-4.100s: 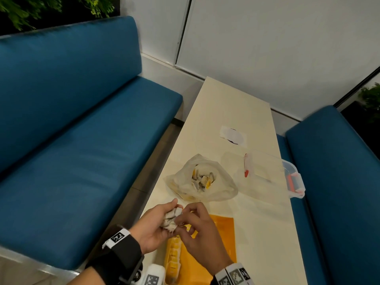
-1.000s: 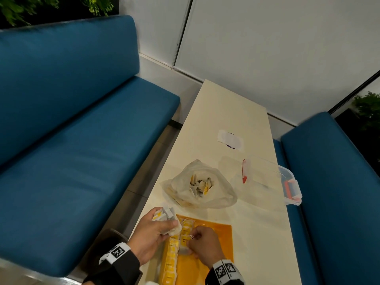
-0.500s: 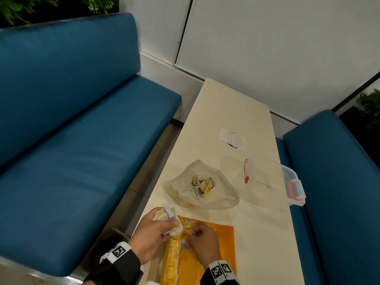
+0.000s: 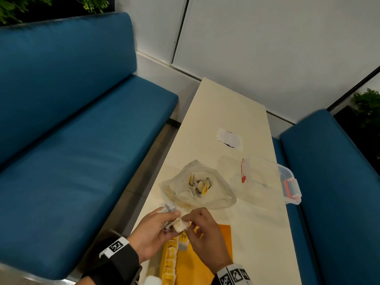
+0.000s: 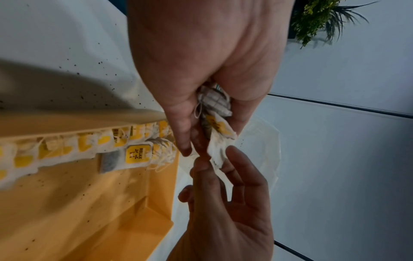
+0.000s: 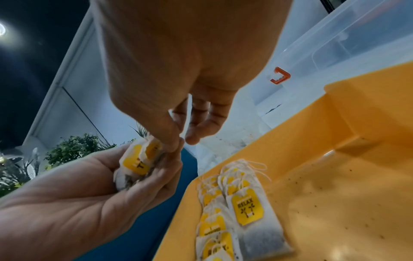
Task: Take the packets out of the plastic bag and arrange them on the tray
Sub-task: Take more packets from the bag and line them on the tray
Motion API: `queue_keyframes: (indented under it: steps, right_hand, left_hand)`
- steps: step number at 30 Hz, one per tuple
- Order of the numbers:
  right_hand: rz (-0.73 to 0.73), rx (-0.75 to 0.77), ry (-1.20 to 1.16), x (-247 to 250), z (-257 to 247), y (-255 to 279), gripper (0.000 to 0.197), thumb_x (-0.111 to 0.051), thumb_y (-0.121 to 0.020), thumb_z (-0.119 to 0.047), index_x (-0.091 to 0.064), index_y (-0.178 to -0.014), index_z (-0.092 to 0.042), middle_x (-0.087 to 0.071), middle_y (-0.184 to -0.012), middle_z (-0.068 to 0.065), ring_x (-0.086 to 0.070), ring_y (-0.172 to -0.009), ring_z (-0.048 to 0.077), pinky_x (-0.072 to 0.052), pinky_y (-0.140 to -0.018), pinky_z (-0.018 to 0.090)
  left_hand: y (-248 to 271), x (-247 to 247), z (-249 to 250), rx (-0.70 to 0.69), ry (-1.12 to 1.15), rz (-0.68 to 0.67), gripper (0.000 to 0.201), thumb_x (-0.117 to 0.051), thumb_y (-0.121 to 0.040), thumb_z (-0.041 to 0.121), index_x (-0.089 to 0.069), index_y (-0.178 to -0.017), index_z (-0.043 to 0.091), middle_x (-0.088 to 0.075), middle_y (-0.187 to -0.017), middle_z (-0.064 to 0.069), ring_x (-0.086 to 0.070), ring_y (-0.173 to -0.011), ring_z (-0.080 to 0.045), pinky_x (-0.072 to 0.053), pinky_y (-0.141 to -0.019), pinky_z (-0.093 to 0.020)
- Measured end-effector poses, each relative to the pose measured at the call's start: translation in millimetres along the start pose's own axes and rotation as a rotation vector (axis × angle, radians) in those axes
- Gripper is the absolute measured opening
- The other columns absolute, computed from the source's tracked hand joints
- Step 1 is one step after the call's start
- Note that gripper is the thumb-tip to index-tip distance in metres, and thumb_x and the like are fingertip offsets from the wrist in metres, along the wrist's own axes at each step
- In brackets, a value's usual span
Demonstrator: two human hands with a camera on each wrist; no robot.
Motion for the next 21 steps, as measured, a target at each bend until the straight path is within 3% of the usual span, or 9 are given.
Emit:
queue_keyframes:
  steps: [4,7,10,12,15,21]
  right_hand:
    - [0.051,0.0,-0.033,4.0,-1.8,0.1,0.023,-0.07,-0.085,-0.004,-0.073,-0.092,-0.026,-0.057,-0.094,-0.012,-0.062,-0.082,0.01,-0.046,-0.065,0.014]
    - [0.064,-0.028,-0.066,11.8,-7.6,-0.8,0.018,-0.073,-0.084,-0.004,-0.075,-0.088,-0.022,-0.06,-0.092,-0.009,-0.063,-0.08,0.011,-0.047,-0.065,0.014]
    - [0.112,-0.19,-0.167,27.0,-0.7,-3.4,0.016,-0.078,-0.079,-0.004,-0.075,-0.078,-0.019,-0.068,-0.082,-0.006,-0.064,-0.074,0.01,-0.051,-0.066,0.019]
    - [0.031,-0.32,-0.238,29.5,8.0,-4.1,0.01,-0.079,-0.078,-0.004,-0.074,-0.077,-0.012,-0.07,-0.072,-0.002,-0.061,-0.063,0.007,-0.049,-0.062,0.02]
    - [-0.048,-0.483,-0.362,28.3,21.5,2.3,0.006,-0.076,-0.081,-0.002,-0.07,-0.08,-0.002,-0.066,-0.06,0.009,-0.052,-0.052,0.014,-0.039,-0.051,0.023]
    - [-0.038,-0.602,-0.465,22.5,36.1,14.1,0.015,-0.067,-0.084,0.006,-0.056,-0.091,0.014,-0.067,-0.071,0.029,-0.064,-0.061,0.024,-0.038,-0.048,0.029]
  left_hand:
    - [0.7,0.4,-1.8,0.017,-0.029,-0.003,0.041,-0.071,-0.09,0.004,-0.059,-0.127,-0.009,-0.072,-0.102,-0.024,-0.071,-0.086,-0.03,-0.061,-0.087,-0.047]
    - [-0.1,5.8,-1.1,0.008,-0.04,0.028,0.039,-0.071,-0.09,0.004,-0.06,-0.126,-0.007,-0.073,-0.108,-0.026,-0.072,-0.093,-0.035,-0.061,-0.089,-0.048]
    - [-0.1,12.7,1.8,-0.016,-0.029,0.067,0.034,-0.07,-0.091,0.003,-0.062,-0.123,-0.005,-0.074,-0.109,-0.025,-0.074,-0.099,-0.035,-0.061,-0.089,-0.048]
    - [1.7,14.9,3.6,-0.023,-0.02,0.076,0.031,-0.069,-0.092,0.002,-0.062,-0.121,-0.004,-0.074,-0.108,-0.024,-0.074,-0.103,-0.035,-0.061,-0.089,-0.047]
    - [3.6,15.6,3.4,-0.016,-0.006,0.076,0.029,-0.067,-0.093,0.002,-0.062,-0.121,-0.004,-0.074,-0.11,-0.025,-0.074,-0.105,-0.035,-0.061,-0.088,-0.046]
    - [4.8,19.3,-1.2,-0.02,-0.048,0.107,0.03,-0.068,-0.092,0.002,-0.062,-0.122,-0.003,-0.075,-0.108,-0.023,-0.074,-0.104,-0.033,-0.06,-0.089,-0.044]
Point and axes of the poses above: each hand's wrist, its own y-axis away from the middle knuckle, its own x-axis out of the back of the hand, z = x × y, the point moved 5 cm from there along -y, towards the middle knuckle
